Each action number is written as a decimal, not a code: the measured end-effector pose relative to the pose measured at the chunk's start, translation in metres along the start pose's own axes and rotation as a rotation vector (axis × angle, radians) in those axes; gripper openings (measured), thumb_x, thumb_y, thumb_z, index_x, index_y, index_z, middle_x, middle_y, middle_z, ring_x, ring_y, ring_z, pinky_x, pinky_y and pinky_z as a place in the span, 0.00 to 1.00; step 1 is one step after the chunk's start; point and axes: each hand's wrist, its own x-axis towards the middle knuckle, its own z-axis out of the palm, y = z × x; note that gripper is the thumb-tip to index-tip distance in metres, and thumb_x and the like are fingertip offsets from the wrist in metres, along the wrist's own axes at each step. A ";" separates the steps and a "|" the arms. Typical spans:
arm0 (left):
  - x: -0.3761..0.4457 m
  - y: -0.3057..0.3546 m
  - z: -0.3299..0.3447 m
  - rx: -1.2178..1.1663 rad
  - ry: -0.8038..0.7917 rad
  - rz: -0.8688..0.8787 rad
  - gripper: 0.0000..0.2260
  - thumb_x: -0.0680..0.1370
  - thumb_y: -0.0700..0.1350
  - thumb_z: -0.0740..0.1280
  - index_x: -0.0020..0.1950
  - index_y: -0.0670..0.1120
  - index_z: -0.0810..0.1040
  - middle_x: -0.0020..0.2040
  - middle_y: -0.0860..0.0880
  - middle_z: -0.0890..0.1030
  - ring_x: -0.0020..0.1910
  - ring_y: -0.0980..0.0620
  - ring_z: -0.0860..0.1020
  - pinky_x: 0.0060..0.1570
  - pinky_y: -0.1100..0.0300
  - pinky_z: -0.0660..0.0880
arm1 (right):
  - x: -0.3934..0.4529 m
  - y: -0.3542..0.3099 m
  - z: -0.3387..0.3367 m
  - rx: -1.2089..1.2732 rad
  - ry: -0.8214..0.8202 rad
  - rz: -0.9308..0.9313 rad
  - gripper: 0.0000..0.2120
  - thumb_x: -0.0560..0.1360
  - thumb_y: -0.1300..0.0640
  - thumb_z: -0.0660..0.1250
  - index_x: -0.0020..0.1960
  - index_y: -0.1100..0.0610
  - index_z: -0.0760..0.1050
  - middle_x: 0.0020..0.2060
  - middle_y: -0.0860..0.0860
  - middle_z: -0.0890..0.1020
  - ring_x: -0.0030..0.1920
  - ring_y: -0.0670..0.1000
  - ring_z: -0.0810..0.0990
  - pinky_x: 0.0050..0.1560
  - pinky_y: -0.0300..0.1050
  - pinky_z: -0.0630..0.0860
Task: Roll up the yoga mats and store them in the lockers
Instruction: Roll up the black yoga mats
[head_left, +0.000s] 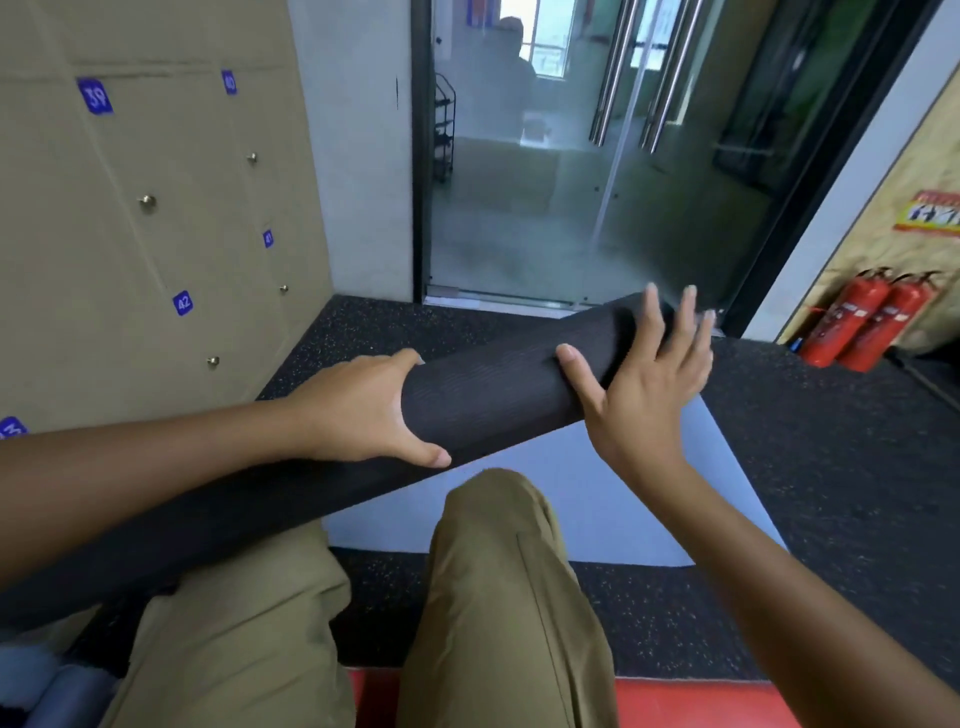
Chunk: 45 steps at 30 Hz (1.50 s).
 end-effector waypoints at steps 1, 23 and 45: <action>0.007 0.003 -0.008 -0.022 0.033 0.001 0.41 0.61 0.72 0.77 0.67 0.56 0.68 0.55 0.59 0.77 0.53 0.54 0.78 0.53 0.53 0.77 | 0.013 -0.010 -0.004 0.122 0.021 0.105 0.51 0.73 0.26 0.62 0.83 0.53 0.48 0.83 0.57 0.45 0.82 0.61 0.42 0.78 0.64 0.44; 0.051 -0.034 0.004 -0.457 0.083 0.056 0.51 0.62 0.59 0.84 0.78 0.62 0.57 0.66 0.61 0.77 0.60 0.60 0.79 0.60 0.60 0.77 | 0.067 -0.100 0.008 1.099 -0.299 0.125 0.43 0.64 0.58 0.85 0.72 0.50 0.68 0.60 0.45 0.83 0.59 0.44 0.83 0.57 0.42 0.81; 0.051 -0.076 0.098 0.106 -0.005 0.284 0.34 0.77 0.75 0.47 0.81 0.64 0.56 0.82 0.57 0.57 0.79 0.51 0.59 0.75 0.45 0.62 | -0.107 -0.022 0.165 0.735 -0.905 0.097 0.51 0.62 0.51 0.86 0.73 0.39 0.56 0.66 0.33 0.71 0.65 0.33 0.72 0.59 0.32 0.73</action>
